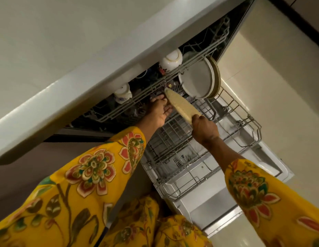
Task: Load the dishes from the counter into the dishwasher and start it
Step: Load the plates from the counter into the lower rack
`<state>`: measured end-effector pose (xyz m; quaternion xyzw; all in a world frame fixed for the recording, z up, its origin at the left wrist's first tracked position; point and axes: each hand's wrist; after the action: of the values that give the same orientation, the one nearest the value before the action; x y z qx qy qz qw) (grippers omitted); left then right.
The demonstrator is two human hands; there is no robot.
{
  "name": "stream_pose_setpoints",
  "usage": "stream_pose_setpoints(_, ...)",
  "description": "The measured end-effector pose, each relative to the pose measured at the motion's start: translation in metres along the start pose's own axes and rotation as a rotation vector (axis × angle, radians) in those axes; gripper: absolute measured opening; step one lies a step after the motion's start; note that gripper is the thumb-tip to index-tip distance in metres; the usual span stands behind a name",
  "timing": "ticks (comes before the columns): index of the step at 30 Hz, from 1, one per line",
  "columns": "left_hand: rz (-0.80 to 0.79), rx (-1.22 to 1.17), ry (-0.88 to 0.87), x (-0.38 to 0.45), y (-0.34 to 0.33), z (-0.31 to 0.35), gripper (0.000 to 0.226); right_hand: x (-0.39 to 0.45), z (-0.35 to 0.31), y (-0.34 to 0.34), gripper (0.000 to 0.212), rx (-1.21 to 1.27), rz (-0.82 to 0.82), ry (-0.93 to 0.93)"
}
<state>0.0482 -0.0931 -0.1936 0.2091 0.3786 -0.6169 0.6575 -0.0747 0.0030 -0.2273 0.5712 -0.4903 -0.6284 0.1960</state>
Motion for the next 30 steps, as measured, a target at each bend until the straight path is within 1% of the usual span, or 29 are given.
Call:
stream_pose_setpoints(4, -0.016, 0.036, 0.046, 0.017, -0.001, -0.004, 0.038, 0.04, 0.003, 0.003, 0.027, 0.217, 0.004, -0.151)
stream_pose_setpoints(6, -0.019, 0.052, 0.067, 0.023, 0.003, -0.009, 0.036, 0.059, 0.006, 0.006, 0.028, 0.265, 0.0, -0.19)
stream_pose_setpoints(9, -0.004, 0.087, 0.09, 0.03, 0.012, -0.016, 0.029, 0.08, 0.011, 0.015, 0.03, 0.241, -0.004, -0.187)
stream_pose_setpoints(11, 0.018, 0.105, 0.102, 0.035, 0.02, -0.02, 0.033, 0.092, 0.012, 0.022, 0.034, 0.225, -0.042, -0.179)
stream_pose_setpoints(14, 0.034, 0.13, 0.125, 0.035, 0.029, -0.025, 0.035, 0.106, 0.013, 0.032, 0.035, 0.186, -0.038, -0.168)
stream_pose_setpoints(18, 0.078, 0.126, 0.146, 0.039, 0.045, -0.033, 0.025, 0.125, 0.008, 0.032, 0.036, 0.204, -0.045, -0.167)
stream_pose_setpoints(22, 0.117, 0.118, 0.159, 0.042, 0.06, -0.04, 0.033, 0.136, 0.001, 0.028, 0.039, 0.219, -0.023, -0.164)
stream_pose_setpoints(26, 0.144, 0.108, 0.15, 0.042, 0.067, -0.045, 0.03, 0.145, -0.004, 0.025, 0.037, 0.264, -0.028, -0.158)
stream_pose_setpoints(30, 0.149, 0.098, 0.159, 0.043, 0.07, -0.049, 0.032, 0.152, -0.006, 0.025, 0.036, 0.286, -0.02, -0.177)
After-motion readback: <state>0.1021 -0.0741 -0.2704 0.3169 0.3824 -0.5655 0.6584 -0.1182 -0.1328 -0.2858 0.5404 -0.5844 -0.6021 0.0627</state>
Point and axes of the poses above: each hand's wrist, its own x-axis towards the middle knuckle, its own y-axis out of the back of the hand, z = x × y, and after that the axes turned 7 degrees about -y, right-handed
